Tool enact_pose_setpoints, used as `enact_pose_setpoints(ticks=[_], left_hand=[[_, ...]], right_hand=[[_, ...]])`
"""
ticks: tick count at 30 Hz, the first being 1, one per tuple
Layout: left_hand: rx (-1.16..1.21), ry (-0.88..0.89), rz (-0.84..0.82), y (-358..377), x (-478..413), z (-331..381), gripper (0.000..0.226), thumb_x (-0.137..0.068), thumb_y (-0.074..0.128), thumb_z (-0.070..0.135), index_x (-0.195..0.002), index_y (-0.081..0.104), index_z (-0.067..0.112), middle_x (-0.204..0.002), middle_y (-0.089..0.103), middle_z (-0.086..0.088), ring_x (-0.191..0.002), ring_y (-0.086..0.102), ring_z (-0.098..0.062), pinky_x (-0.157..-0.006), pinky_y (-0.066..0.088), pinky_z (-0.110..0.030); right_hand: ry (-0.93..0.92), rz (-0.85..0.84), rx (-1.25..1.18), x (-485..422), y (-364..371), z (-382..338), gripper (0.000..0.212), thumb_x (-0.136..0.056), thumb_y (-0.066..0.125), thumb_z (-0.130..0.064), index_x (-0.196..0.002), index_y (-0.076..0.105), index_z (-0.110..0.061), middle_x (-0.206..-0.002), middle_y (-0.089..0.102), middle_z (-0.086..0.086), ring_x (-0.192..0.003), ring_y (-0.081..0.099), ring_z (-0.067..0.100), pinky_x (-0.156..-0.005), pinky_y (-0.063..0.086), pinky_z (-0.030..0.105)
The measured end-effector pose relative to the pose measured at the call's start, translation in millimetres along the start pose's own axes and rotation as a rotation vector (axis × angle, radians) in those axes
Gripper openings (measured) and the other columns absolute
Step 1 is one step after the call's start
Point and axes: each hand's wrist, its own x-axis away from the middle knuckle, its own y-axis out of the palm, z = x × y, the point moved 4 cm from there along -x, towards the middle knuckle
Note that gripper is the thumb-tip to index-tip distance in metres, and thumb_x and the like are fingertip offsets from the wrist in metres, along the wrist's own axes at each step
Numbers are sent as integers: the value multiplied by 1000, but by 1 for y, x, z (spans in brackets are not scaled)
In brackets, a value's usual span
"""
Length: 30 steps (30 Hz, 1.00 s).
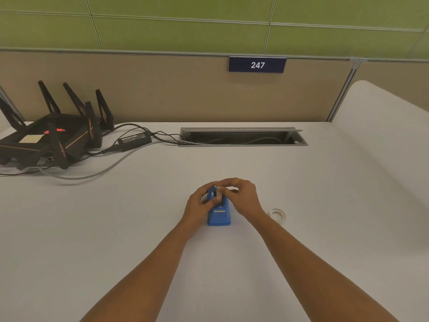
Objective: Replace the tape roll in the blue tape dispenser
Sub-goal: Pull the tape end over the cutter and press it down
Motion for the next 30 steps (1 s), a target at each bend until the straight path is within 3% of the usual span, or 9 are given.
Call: enact_pose_setpoints(ticks=[4, 6, 12, 17, 23, 27, 30], left_hand=[[-17, 7, 5, 0, -1, -1, 42, -84, 59, 15, -124, 49, 20, -128, 53, -3, -114, 49, -14, -102, 40, -33], [-19, 9, 4, -1, -1, -2, 43, -83, 59, 15, -124, 49, 20, -128, 53, -2, -112, 49, -13, -102, 40, -33], [-32, 19, -7, -1, -2, -3, 44, -83, 61, 14, -125, 49, 19, -127, 54, -2, -111, 48, -10, -99, 40, -28], [-44, 22, -5, -1, -2, -4, 44, -83, 61, 16, -125, 48, 20, -125, 53, 0, -111, 48, -10, -99, 40, -29], [-30, 16, -2, -1, -3, -4, 43, -82, 61, 16, -123, 49, 24, -121, 53, 2, -111, 49, -12, -100, 41, -31], [-25, 21, -3, 0, -4, -5, 40, -82, 62, 16, -117, 49, 29, -118, 53, 4, -110, 49, -12, -97, 41, -29], [-15, 28, -7, -1, -4, -6, 39, -82, 62, 16, -115, 49, 32, -119, 52, 4, -110, 48, -11, -95, 41, -26]], right_hand=[[-5, -21, -54, 3, 0, 2, 17, -80, 67, -9, -97, 70, -9, -104, 69, 10, -92, 63, 17, -87, 53, 24], [-10, -29, -60, 4, 0, 2, 17, -79, 67, -7, -96, 70, -9, -105, 69, 12, -94, 64, 20, -89, 52, 29], [-32, -12, 12, 2, 0, 0, 14, -83, 64, -10, -95, 71, -9, -102, 70, 11, -88, 62, 16, -85, 50, 25], [-130, 26, 150, 5, 1, -4, 14, -85, 61, -12, -95, 70, -10, -100, 71, 9, -83, 59, 11, -73, 44, 8], [-206, 50, 312, 9, 2, -8, 14, -87, 58, -14, -94, 69, -9, -100, 68, 10, -90, 60, 22, -81, 50, 32], [-266, 33, 396, 12, 2, -10, 14, -88, 55, -14, -94, 66, -8, -98, 67, 11, -91, 58, 23, -80, 51, 34], [-319, 21, 477, 13, 3, -11, 14, -89, 53, -13, -95, 64, -7, -97, 67, 13, -89, 59, 25, -75, 47, 29]])
